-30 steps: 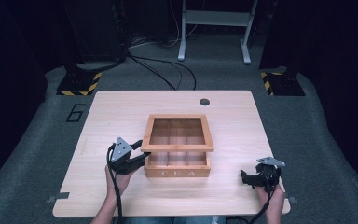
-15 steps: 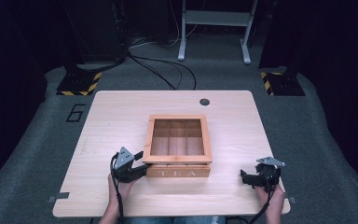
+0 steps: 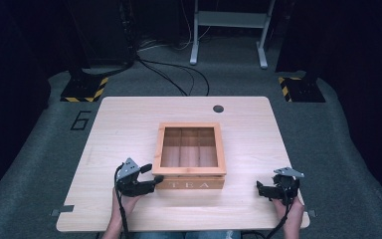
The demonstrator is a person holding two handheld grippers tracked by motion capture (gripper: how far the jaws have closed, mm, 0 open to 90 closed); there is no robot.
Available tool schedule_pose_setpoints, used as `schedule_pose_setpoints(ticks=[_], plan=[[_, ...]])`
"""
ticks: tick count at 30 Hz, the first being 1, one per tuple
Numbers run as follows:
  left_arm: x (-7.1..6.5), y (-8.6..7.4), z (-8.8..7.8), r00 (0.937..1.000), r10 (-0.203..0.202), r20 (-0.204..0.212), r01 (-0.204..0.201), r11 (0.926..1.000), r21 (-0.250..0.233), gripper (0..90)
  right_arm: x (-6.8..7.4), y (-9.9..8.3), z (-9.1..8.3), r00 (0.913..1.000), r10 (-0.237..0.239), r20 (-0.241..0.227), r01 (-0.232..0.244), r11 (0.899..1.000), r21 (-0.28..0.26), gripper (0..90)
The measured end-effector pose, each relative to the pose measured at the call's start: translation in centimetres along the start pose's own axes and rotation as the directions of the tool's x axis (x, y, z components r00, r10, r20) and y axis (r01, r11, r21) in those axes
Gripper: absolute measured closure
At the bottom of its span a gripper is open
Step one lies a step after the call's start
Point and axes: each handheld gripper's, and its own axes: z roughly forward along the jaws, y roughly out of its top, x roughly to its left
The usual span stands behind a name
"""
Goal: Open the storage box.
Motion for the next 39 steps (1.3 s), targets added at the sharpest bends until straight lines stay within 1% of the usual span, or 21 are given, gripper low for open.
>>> schedule_pose_setpoints(ticks=[1, 2, 3, 5, 8, 9, 12, 15, 19, 23, 25, 26, 27, 30, 32, 34, 35, 36, 37, 38, 39], plan=[[0.0, 0.0, 0.0, 1.0, 0.0, 0.0, 0.0, 1.0, 0.0, 26.3, 0.0, 0.0, 0.0, 1.0, 0.0, 0.0, 0.0, 1.0, 0.0, 0.0], [-0.5, -0.4, 0.6, 0.9998, 0.014, -0.013, -0.014, 0.9993, 0.034, 23.5, 0.0, 0.0, 0.0, 1.0, 0.003, 0.003, -0.003, 1.0, 0.005, 0.0], [-0.5, -0.7, 0.8, 0.9998, 0.014, -0.012, -0.014, 0.999, 0.043, 22.0, 0.0, 0.0, 0.0, 1.0, 0.003, 0.003, -0.003, 1.0, 0.005, 0.0], [-0.4, -1.0, 0.8, 0.9997, -0.001, -0.023, 0.001, 0.9994, 0.033, 18.0, 0.0, 0.0, 0.0, 1.0, 0.005, 0.005, -0.005, 1.0, 0.0, 0.0], [-0.4, -1.0, 0.7, 0.9993, -0.002, -0.037, 0.003, 0.9994, 0.035, 13.6, 0.0, 0.0, 0.0, 1.0, 0.007, 0.005, -0.007, 1.0, 0.003, 0.0], [-0.5, -1.2, 0.6, 0.9986, 0.0, -0.053, 0.003, 0.9992, 0.04, 11.5, 0.0, 0.0, 0.0, 1.0, 0.007, 0.005, -0.007, 1.0, 0.003, 0.0], [-0.5, -1.7, 0.0, 0.9971, 0.007, -0.076, -0.002, 0.9978, 0.067, 8.2, 0.0, 0.0, 0.0, 1.0, 0.006, 0.005, -0.006, 1.0, 0.003, 0.0], [-0.3, -2.5, -0.9, 0.9948, -0.004, -0.101, 0.012, 0.9967, 0.08, 5.5, 0.0, 0.0, 0.0, 1.0, 0.005, 0.005, -0.005, 1.0, 0.004, 0.0], [0.1, -3.6, -2.3, 0.9891, 0.002, -0.147, 0.015, 0.993, 0.117, 4.4, 0.0, 0.0, 0.0, 1.0, 0.006, 0.006, -0.006, 1.0, 0.003, 0.0], [0.9, -4.8, -3.8, 0.9809, -0.008, -0.194, 0.038, 0.9881, 0.149, 3.5, 0.0, 0.0, 0.0, 1.0, 0.006, 0.006, -0.006, 1.0, 0.003, 0.0], [1.5, -5.4, -4.5, 0.9736, -0.026, -0.227, 0.061, 0.9869, 0.15, 3.2, 0.0, 0.0, 0.0, 1.0, 0.006, 0.007, -0.006, 1.0, 0.003, 0.0], [1.5, -5.4, -4.5, 0.9736, -0.026, -0.227, 0.061, 0.9869, 0.15, 3.1, 0.0, 0.0, 0.0, 1.0, 0.004, 0.006, -0.004, 1.0, 0.0, 0.0], [2.4, -6.1, -5.3, 0.9649, -0.041, -0.26, 0.083, 0.9848, 0.153, 3.0, 0.0, 0.0, 0.0, 1.0, 0.007, 0.005, -0.007, 1.0, 0.002, 0.0], [3.6, -6.9, -6.4, 0.9497, -0.058, -0.308, 0.114, 0.9794, 0.167, 3.0, 0.0, 0.0, 0.0, 1.0, 0.008, 0.005, -0.008, 1.0, 0.002, 0.0], [4.5, -7.3, -6.9, 0.9405, -0.062, -0.334, 0.135, 0.9707, 0.199, 2.7, 0.0, 0.0, 0.0, 0.9999, 0.008, 0.006, -0.008, 1.0, 0.003, 0.0], [5.4, -7.8, -7.3, 0.929, -0.06, -0.365, 0.148, 0.9646, 0.218, 1.9, 0.0, 0.0, 0.0, 1.0, 0.008, 0.005, -0.008, 1.0, 0.001, 0.0], [5.7, -8.0, -7.6, 0.9211, -0.061, -0.385, 0.154, 0.9638, 0.217, 1.8, 0.0, 0.0, 0.0, 1.0, 0.008, 0.004, -0.008, 1.0, 0.001, 0.0], [5.7, -8.0, -7.6, 0.9211, -0.061, -0.385, 0.154, 0.9638, 0.217, 1.8, 0.0, 0.0, 0.0, 1.0, 0.008, 0.004, -0.008, 1.0, 0.001, 0.0], [6.3, -8.1, -8.0, 0.9129, -0.062, -0.403, 0.159, 0.9645, 0.211, 1.7, 0.0, 0.0, 0.0, 1.0, 0.008, 0.004, -0.008, 1.0, 0.0, 0.0], [6.3, -8.1, -8.0, 0.9129, -0.062, -0.403, 0.159, 0.9645, 0.211, 1.8, 0.0, 0.0, 0.0, 1.0, 0.008, 0.004, -0.008, 1.0, 0.0, 0.0], [6.7, -8.2, -8.3, 0.9093, -0.072, -0.41, 0.173, 0.9612, 0.215, 1.7, 0.0, 0.0, 0.0, 1.0, 0.008, 0.005, -0.008, 1.0, 0.0, 0.0]])
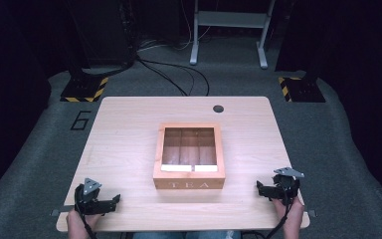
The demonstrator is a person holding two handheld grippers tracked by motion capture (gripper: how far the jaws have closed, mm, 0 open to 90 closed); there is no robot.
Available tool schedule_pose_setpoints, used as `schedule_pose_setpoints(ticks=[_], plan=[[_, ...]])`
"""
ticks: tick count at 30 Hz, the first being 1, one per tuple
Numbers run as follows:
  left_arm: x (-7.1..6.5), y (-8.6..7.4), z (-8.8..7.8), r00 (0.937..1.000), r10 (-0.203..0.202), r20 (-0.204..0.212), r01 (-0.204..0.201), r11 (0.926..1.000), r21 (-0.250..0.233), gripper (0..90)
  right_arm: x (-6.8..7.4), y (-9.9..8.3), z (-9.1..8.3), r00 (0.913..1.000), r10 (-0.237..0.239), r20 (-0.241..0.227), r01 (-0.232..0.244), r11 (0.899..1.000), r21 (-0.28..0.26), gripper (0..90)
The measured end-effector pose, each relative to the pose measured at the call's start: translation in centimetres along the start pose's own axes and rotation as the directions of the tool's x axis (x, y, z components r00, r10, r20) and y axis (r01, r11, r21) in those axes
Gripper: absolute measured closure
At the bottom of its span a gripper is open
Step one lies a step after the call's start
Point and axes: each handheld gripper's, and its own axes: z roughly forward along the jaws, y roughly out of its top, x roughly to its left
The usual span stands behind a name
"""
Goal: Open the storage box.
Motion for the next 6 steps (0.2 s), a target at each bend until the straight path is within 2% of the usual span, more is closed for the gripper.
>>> schedule_pose_setpoints(ticks=[1, 5, 6], plan=[[0.14, -0.03, 0.1, 1.0, -0.006, -0.006, 0.006, 0.9999, -0.011, 1.6, 0.0, 0.0, 0.0, 1.0, 0.0, 0.0, 0.0, 1.0, 0.0, 0.0], [0.43, 0.18, 0.2, 1.0, 0.006, 0.003, -0.006, 1.0, 0.004, 0.6, 0.01, 0.0, 0.0, 1.0, 0.0, 0.0, 0.0, 1.0, 0.0, 0.0], [0.45, 0.21, 0.36, 1.0, -0.001, -0.004, 0.001, 1.0, -0.007, 0.6, 0.0, 0.0, 0.0, 1.0, -0.001, 0.0, 0.001, 1.0, 0.0, 0.0]])
